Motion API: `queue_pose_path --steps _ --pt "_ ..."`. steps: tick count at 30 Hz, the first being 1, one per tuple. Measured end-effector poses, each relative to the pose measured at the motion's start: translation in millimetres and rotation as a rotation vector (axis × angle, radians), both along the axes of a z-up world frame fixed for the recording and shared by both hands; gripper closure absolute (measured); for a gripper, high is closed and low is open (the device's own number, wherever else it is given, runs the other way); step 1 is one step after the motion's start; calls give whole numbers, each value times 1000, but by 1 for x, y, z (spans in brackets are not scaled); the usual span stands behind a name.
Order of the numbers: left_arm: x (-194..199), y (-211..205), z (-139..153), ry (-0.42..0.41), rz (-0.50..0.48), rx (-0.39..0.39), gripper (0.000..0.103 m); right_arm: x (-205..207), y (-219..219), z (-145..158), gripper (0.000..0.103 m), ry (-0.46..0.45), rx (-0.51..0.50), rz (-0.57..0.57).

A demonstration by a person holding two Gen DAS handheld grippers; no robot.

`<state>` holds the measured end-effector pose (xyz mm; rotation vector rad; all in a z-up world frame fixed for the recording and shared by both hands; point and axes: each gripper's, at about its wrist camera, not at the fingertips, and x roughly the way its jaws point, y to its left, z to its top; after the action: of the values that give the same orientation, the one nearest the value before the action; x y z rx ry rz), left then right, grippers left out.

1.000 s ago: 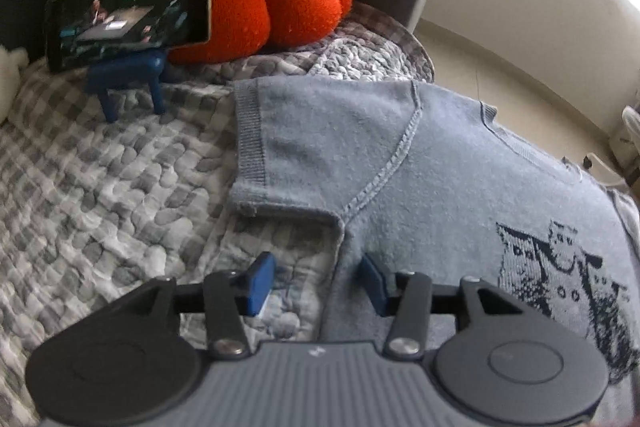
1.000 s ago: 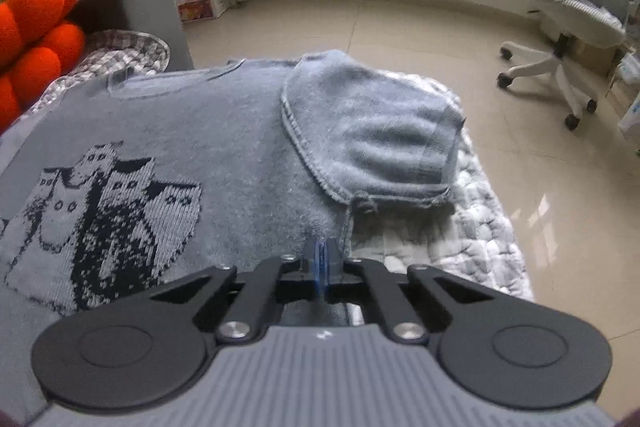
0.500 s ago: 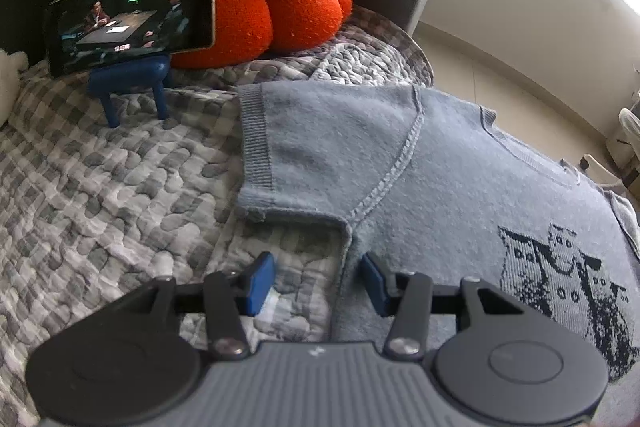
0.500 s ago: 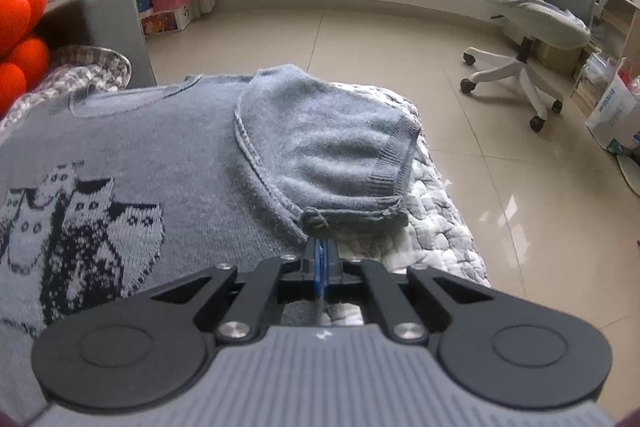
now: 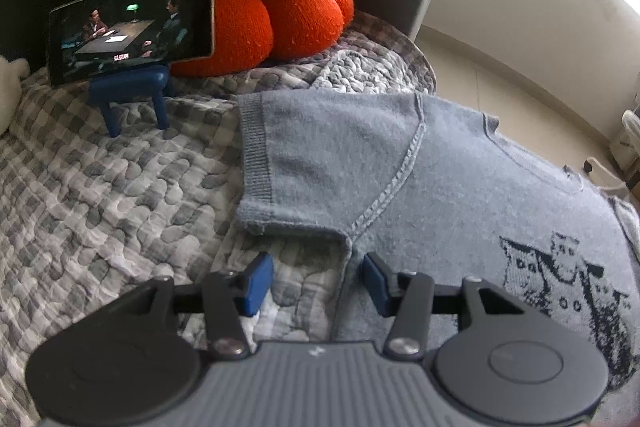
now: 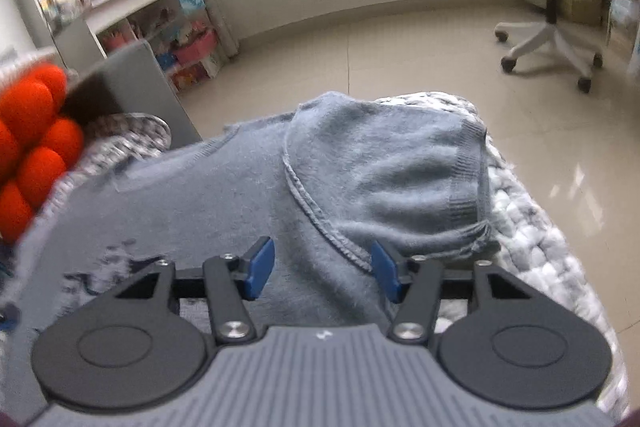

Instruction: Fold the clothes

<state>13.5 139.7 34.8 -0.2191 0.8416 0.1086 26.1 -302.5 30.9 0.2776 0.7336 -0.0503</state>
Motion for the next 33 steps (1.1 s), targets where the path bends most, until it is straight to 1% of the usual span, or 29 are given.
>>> queue_pose_path --steps 3,7,11,13,16,17,19,20,23,25,26,27,28,29,30,33 --pt "0 0 -2 -5 -8 16 50 4 0 -2 101 3 -55 -42" --pt "1 2 -4 -4 -11 17 49 6 -5 0 101 2 -80 -79" --pt "2 4 -4 -2 -16 17 49 5 -1 2 102 -12 -144 -84" --pt "2 5 -4 -2 -17 15 48 6 -3 0 102 -10 -130 -75" --pt "2 5 -4 -1 -13 9 48 8 -4 -5 98 5 -111 -25" --pt "2 6 -3 -1 -10 5 48 7 -8 -5 90 1 -97 -31" --pt "2 7 -3 -1 -6 -4 48 5 -25 -3 69 -9 -15 -90" --pt "2 8 -2 -1 -4 -7 48 3 -33 -2 53 -14 25 -119" --pt "3 9 -2 2 6 -22 48 -1 -57 -3 52 -31 128 -212" --pt "4 10 -2 2 10 -25 48 -1 -63 -5 53 -41 152 -237" --pt "5 9 -3 2 9 -19 48 1 -60 -5 57 -33 122 -231" --pt "5 8 -3 2 8 -14 48 2 -57 -5 72 -26 91 -225" --pt "6 7 -3 1 7 -8 47 4 -53 -4 82 -13 48 -216" --pt "6 7 -4 1 5 -2 47 5 -48 -3 97 2 -1 -209" --pt "6 7 -4 0 2 3 47 5 -47 -3 103 5 -28 -213" --pt "6 9 -3 -1 6 -6 47 2 -47 1 103 5 -96 -247"
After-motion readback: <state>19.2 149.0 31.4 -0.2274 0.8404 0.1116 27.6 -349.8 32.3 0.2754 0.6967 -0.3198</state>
